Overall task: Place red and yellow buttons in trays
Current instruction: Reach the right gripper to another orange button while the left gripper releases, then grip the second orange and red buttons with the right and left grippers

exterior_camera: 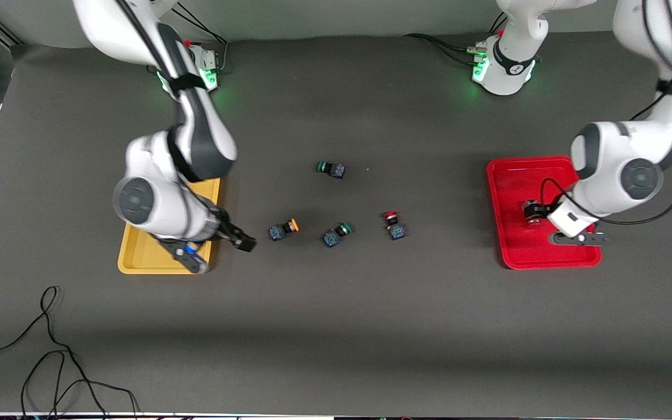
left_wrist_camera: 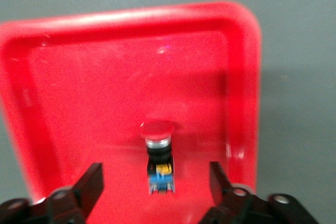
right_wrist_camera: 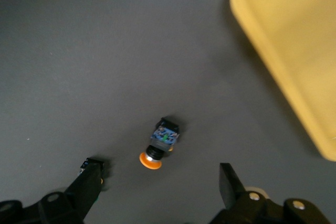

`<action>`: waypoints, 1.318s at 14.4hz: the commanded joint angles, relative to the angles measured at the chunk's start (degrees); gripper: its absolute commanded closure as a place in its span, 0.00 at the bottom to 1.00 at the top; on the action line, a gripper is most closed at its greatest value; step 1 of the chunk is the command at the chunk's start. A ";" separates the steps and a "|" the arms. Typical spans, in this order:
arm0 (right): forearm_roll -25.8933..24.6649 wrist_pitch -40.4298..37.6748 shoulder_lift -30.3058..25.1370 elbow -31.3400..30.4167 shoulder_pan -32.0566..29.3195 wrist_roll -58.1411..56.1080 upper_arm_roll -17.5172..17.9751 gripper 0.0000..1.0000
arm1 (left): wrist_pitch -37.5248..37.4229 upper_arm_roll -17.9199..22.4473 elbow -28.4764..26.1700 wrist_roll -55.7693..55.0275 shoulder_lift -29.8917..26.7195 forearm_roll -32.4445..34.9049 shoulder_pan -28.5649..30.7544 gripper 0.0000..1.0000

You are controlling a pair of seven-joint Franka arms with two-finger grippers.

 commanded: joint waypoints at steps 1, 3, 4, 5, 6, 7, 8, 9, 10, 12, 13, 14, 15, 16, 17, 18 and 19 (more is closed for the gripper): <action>1.70 3.49 5.50 1.62 -0.33 4.52 2.17 0.00 | -10.74 0.15 7.49 -2.92 -2.78 0.06 -3.64 0.00; 1.96 6.91 7.44 -0.30 2.04 6.89 2.53 0.00 | -12.52 0.07 11.36 -11.59 -2.52 -0.21 -8.55 0.00; 2.05 9.19 8.14 -2.06 2.83 7.86 2.61 0.00 | -12.35 0.15 11.99 -16.51 -2.35 -0.21 -12.06 0.00; 2.14 11.65 8.24 -3.81 4.06 8.04 2.62 0.00 | -11.48 0.15 12.08 -20.48 -2.08 -0.30 -15.05 0.00; 2.67 13.76 8.24 -5.48 4.94 8.31 2.62 0.00 | -10.77 0.07 12.43 -24.08 -1.56 -0.30 -18.04 0.00; 3.37 15.35 8.50 -6.54 5.82 8.48 2.62 0.00 | -9.46 -0.02 12.96 -28.30 -0.42 -0.30 -21.11 0.00; 3.37 15.98 8.94 -6.90 6.17 8.49 2.53 0.00 | -7.53 -0.02 13.48 -32.95 0.72 -0.30 -24.28 0.00; 3.37 15.98 9.11 -6.91 6.18 8.49 2.53 0.01 | -5.69 0.06 14.10 -37.00 2.21 -0.30 -26.83 0.00; 3.37 16.07 9.20 -6.91 6.18 8.49 2.53 0.04 | -4.27 -0.02 14.97 -41.30 3.96 -0.30 -29.12 0.00; 3.37 16.68 10.08 -6.91 6.18 8.40 2.53 0.10 | -1.55 0.07 16.99 -50.00 8.00 -0.30 -32.64 0.00; 3.37 17.38 10.43 -6.99 6.18 8.48 2.61 0.14 | -0.49 0.07 17.53 -53.09 9.77 -0.30 -33.53 0.00; 3.37 17.47 10.78 -6.91 6.26 8.40 2.62 0.19 | 0.82 -0.02 17.44 -54.95 11.61 -0.30 -34.23 0.00; 3.37 17.74 10.79 -6.99 6.27 8.31 2.53 0.25 | 1.88 -0.02 17.44 -56.62 13.72 -0.30 -34.68 0.00; 3.37 17.83 10.79 -6.99 6.27 7.96 2.61 0.32 | 3.02 -0.02 17.44 -58.12 15.65 -0.39 -35.12 0.00; 3.29 17.83 10.79 -6.99 6.27 7.70 2.53 0.39 | 4.34 -0.11 17.44 -59.18 17.50 -0.30 -35.73 0.00; 3.29 17.83 10.87 -7.08 6.18 7.69 2.53 0.47 | 5.75 -0.28 17.36 -59.45 19.00 -0.30 -35.91 0.00; 3.37 17.83 10.79 -7.00 6.18 7.69 2.53 0.54 | 7.15 -0.46 17.44 -59.45 20.14 -0.30 -35.91 0.00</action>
